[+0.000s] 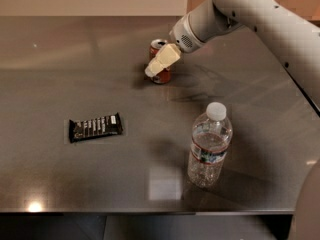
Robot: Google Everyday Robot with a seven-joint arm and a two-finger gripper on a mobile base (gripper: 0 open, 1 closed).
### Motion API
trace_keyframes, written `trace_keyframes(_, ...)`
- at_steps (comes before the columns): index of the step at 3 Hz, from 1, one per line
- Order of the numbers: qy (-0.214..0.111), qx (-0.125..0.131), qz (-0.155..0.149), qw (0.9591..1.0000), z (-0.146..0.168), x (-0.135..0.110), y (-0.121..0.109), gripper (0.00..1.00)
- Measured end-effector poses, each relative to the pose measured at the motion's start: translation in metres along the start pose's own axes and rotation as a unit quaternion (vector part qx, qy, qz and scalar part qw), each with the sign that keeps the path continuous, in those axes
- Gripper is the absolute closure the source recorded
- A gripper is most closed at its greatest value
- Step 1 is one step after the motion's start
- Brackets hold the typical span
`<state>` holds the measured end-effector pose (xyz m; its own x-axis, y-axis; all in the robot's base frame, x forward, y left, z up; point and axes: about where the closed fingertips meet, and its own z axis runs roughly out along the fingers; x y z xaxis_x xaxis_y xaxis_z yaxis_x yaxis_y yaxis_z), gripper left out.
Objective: Move coke can near water bottle
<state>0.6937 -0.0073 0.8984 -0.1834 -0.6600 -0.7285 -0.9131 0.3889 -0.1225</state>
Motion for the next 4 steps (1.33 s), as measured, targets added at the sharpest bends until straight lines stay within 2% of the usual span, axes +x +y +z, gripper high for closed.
trace_keyframes(1, -0.009, -0.008, 0.000, 0.9999, 0.012, -0.006, 0.005, 0.14)
trace_keyframes(3, -0.018, -0.007, -0.004, 0.9998, 0.007, -0.009, 0.004, 0.61)
trace_keyframes(4, -0.038, -0.025, -0.016, 0.9988, -0.014, -0.012, 0.007, 0.84)
